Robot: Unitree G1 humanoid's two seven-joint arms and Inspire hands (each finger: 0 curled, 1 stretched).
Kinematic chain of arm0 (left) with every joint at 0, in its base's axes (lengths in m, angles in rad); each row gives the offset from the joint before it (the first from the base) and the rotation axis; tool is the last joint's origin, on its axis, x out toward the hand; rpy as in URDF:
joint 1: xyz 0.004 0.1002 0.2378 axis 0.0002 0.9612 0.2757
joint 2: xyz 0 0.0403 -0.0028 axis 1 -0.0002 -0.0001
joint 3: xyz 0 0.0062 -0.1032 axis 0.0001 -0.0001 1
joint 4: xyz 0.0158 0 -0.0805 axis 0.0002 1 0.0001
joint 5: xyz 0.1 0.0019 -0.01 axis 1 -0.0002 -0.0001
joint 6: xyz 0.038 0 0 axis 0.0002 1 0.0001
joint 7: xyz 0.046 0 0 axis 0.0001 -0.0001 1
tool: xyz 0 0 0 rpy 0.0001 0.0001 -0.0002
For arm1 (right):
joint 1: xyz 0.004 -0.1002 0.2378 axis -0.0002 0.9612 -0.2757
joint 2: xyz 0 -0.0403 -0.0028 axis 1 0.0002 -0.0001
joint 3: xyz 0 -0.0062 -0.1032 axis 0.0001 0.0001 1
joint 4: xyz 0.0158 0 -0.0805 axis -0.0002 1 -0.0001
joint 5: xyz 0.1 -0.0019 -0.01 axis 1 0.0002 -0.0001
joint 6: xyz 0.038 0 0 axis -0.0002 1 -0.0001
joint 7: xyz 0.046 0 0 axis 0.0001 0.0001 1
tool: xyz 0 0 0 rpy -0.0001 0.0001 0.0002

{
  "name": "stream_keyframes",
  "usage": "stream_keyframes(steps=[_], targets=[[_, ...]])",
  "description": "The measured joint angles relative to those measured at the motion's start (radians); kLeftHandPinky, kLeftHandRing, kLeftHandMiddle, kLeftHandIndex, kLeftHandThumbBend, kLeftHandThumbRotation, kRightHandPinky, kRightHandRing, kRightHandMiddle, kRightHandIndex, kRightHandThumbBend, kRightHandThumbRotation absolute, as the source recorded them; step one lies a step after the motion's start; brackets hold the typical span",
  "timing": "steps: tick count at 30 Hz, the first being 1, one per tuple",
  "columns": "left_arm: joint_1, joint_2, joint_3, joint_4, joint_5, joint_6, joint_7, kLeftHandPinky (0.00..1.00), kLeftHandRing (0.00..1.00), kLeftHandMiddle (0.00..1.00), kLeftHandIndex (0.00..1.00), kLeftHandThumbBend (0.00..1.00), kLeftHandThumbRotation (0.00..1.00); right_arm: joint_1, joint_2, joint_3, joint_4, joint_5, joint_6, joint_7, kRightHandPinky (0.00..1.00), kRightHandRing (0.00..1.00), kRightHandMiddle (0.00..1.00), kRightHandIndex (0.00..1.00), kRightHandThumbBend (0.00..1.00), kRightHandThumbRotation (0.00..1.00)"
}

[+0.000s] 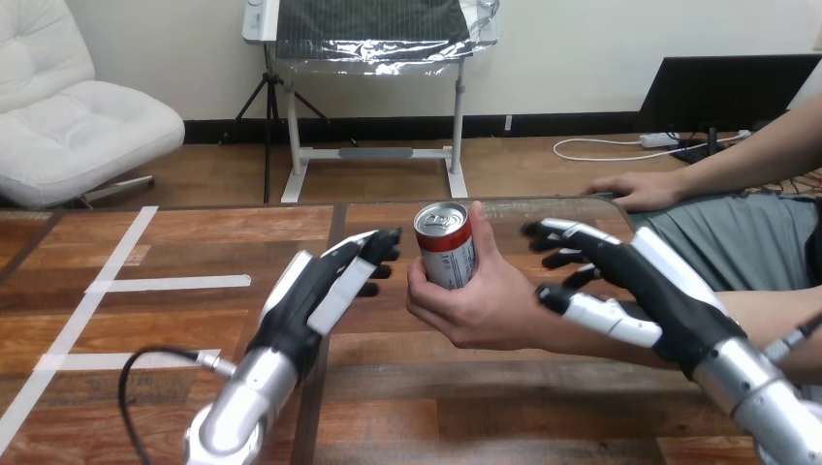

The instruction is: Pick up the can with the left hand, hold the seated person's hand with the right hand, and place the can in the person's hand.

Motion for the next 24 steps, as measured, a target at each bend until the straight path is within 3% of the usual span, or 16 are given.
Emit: stream_keyframes(steps=[4, 5, 10, 18, 24], targets=[[0.038, -0.001, 0.004, -0.034, 0.001, -0.006, 0.023, 0.85, 0.86, 0.85, 0.83, 0.88, 1.00, 0.027, 0.022, -0.017, -0.011, 0.032, -0.015, -0.024, 0.78, 0.85, 0.88, 0.89, 0.94, 1.00], [0.109, -0.005, 0.007, -0.082, 0.001, -0.023, 0.046, 0.88, 0.87, 0.86, 0.84, 0.85, 1.00, 0.068, 0.055, -0.047, -0.026, 0.069, -0.034, -0.049, 0.81, 0.87, 0.90, 0.91, 0.91, 1.00], [0.162, -0.010, 0.009, -0.134, 0.001, -0.054, 0.072, 0.95, 0.89, 0.87, 0.86, 0.83, 1.00, 0.089, 0.082, -0.059, -0.041, 0.157, -0.046, -0.040, 0.84, 0.90, 0.92, 0.93, 0.87, 1.00], [0.276, -0.033, 0.014, -0.262, -0.023, -0.085, 0.093, 0.99, 0.91, 0.88, 0.86, 0.84, 1.00, 0.150, 0.142, -0.074, -0.085, 0.269, -0.057, -0.034, 0.90, 0.93, 0.95, 0.95, 0.95, 1.00], [0.370, -0.050, 0.015, -0.355, -0.061, -0.091, 0.093, 0.98, 0.89, 0.87, 0.86, 0.83, 1.00, 0.200, 0.176, -0.075, -0.128, 0.334, -0.057, -0.025, 0.94, 0.94, 0.95, 0.95, 0.93, 1.00]])
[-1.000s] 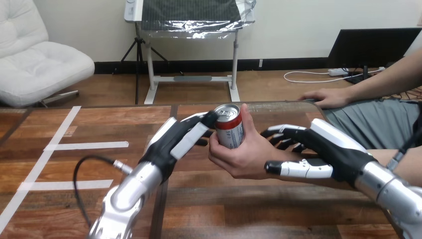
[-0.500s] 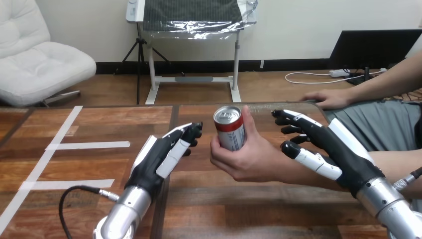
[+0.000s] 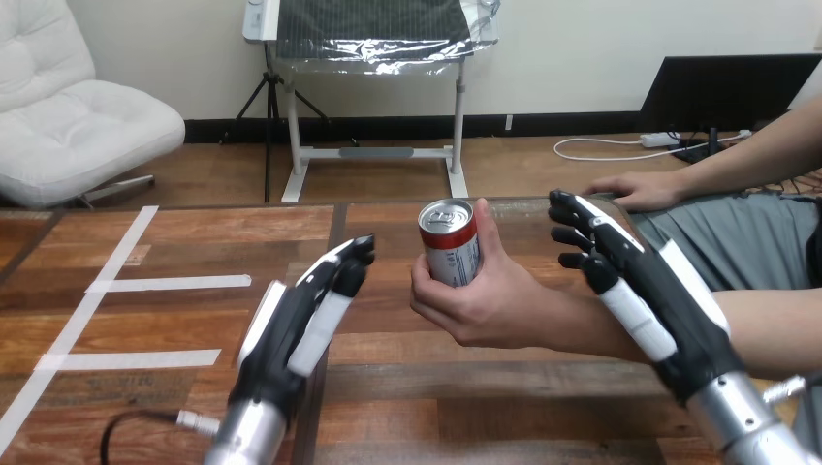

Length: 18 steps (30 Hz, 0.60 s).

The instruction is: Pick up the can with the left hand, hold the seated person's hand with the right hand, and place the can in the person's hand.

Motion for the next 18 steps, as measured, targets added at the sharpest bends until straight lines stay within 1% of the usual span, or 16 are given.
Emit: stream_keyframes(steps=[5, 9, 13, 14, 18], targets=[[0.079, -0.009, 0.001, -0.076, -0.033, -0.002, 0.000, 0.95, 0.88, 0.86, 0.86, 0.82, 1.00, 0.040, 0.024, 0.000, -0.036, 0.034, 0.000, 0.006, 0.96, 0.94, 0.94, 0.94, 0.93, 1.00], [0.140, -0.016, 0.004, -0.131, -0.062, -0.002, 0.000, 0.92, 0.87, 0.85, 0.85, 0.81, 1.00, 0.072, 0.043, 0.000, -0.065, 0.055, 0.000, 0.006, 0.96, 0.93, 0.93, 0.93, 0.93, 1.00], [0.197, -0.020, 0.008, -0.185, -0.094, -0.002, -0.001, 0.87, 0.85, 0.84, 0.84, 0.80, 1.00, 0.106, 0.062, 0.001, -0.098, 0.077, 0.000, 0.008, 0.92, 0.91, 0.92, 0.92, 0.94, 1.00], [0.260, -0.022, 0.012, -0.245, -0.130, -0.002, -0.003, 0.82, 0.84, 0.84, 0.82, 0.80, 1.00, 0.148, 0.083, 0.002, -0.141, 0.102, 0.000, 0.010, 0.88, 0.89, 0.91, 0.91, 0.95, 1.00], [0.301, -0.021, 0.015, -0.290, -0.158, -0.002, -0.009, 0.80, 0.83, 0.83, 0.81, 0.81, 1.00, 0.181, 0.098, 0.003, -0.177, 0.127, 0.000, 0.013, 0.87, 0.89, 0.92, 0.91, 0.96, 1.00]])
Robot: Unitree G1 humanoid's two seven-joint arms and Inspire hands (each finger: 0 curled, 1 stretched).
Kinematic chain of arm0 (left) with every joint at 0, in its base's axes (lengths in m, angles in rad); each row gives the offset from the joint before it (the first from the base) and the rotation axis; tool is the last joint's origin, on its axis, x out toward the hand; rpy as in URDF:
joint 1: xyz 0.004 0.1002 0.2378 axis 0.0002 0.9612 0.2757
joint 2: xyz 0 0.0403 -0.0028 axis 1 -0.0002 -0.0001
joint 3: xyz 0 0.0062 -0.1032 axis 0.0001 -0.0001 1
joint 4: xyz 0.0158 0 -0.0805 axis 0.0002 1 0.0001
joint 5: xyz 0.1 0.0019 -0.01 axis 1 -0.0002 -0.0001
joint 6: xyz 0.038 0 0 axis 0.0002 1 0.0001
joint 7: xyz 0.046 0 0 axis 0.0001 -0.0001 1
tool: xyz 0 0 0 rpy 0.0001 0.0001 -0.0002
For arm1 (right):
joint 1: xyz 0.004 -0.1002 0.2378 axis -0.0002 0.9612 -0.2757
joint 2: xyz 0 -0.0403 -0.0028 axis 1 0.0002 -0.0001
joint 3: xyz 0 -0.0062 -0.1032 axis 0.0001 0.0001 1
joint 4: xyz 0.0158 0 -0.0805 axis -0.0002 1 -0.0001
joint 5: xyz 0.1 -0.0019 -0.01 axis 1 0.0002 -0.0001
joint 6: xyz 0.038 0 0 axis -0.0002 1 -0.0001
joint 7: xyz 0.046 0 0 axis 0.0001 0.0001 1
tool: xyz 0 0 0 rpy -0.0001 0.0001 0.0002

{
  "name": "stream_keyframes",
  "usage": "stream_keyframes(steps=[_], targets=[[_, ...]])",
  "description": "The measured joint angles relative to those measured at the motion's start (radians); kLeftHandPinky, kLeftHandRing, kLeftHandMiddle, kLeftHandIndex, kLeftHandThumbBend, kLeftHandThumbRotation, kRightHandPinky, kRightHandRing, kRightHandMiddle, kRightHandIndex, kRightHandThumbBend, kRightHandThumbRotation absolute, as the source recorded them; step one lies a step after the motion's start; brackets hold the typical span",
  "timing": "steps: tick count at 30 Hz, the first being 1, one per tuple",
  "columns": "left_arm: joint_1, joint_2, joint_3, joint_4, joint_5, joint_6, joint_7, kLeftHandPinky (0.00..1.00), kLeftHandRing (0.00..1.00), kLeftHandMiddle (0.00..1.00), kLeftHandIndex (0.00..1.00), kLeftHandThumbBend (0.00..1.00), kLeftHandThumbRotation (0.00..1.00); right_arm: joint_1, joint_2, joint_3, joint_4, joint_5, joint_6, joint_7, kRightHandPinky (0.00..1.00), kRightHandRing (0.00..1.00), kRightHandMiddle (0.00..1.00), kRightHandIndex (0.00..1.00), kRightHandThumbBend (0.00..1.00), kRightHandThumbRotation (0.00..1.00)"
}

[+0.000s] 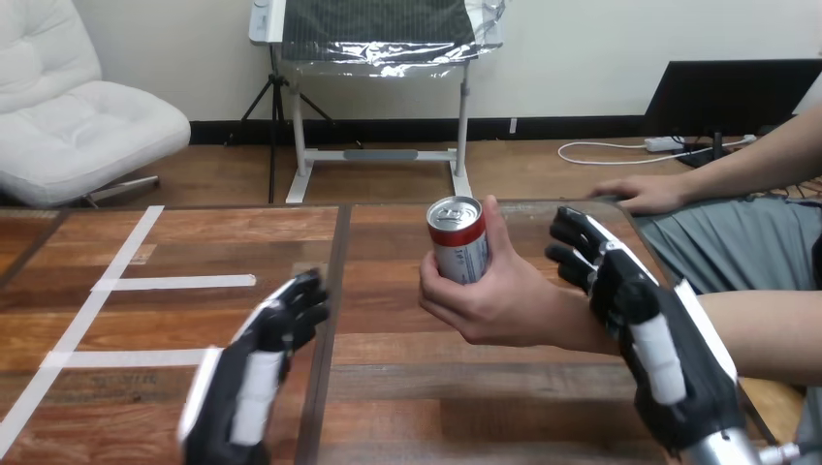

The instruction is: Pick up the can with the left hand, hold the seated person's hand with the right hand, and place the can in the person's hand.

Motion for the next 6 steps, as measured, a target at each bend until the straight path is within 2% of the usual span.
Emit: stream_keyframes(steps=[6], targets=[[0.057, 0.007, 0.004, -0.073, -0.060, 0.001, -0.012, 0.78, 0.83, 0.83, 0.80, 0.80, 1.00, 0.060, 0.021, 0.011, -0.068, 0.044, 0.000, 0.012, 0.87, 0.90, 0.91, 0.90, 0.98, 1.00]])
